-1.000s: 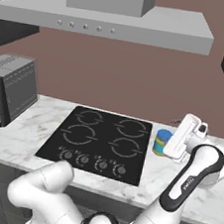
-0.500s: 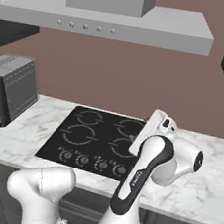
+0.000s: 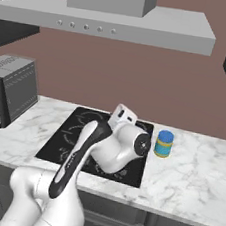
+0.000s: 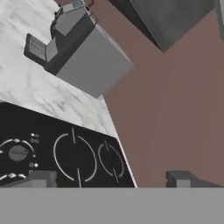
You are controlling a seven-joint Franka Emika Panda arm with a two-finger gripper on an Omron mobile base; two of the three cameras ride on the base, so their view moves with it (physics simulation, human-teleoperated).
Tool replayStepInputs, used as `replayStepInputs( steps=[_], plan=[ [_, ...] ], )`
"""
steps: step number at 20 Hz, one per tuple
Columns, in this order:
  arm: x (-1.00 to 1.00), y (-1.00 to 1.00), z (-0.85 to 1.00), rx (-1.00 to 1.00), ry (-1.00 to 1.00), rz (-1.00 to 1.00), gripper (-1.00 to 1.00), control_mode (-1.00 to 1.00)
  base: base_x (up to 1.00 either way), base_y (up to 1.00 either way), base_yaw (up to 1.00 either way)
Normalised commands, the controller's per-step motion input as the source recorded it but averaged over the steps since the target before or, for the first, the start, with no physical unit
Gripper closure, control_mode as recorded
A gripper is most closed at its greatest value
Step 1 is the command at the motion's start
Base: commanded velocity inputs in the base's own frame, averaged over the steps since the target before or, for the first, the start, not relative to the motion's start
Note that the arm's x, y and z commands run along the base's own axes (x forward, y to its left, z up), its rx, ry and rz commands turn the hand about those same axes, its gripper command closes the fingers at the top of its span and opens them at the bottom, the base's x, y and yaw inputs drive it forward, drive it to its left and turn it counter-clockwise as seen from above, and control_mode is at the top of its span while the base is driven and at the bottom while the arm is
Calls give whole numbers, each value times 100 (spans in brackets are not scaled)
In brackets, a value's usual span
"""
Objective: Collect the turmeric, mayonnaise, and shaker from the cabinet and place them next to the stove.
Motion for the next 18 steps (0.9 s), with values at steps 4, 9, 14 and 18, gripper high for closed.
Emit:
replayStepInputs(
  steps=[4, 9, 14, 18],
  plan=[
    [0, 30, -2, -9, 6, -2, -100, -100, 0, 0, 0],
    [-5, 8, -3, -2, 0, -1, -100, 100, -20, 6, 0],
    [0, 0, 0, 0, 0, 0, -100, 100, -97, 35, 1],
    [0, 0, 0, 0, 0, 0, -100, 100, -95, 84, 3]
  ],
)
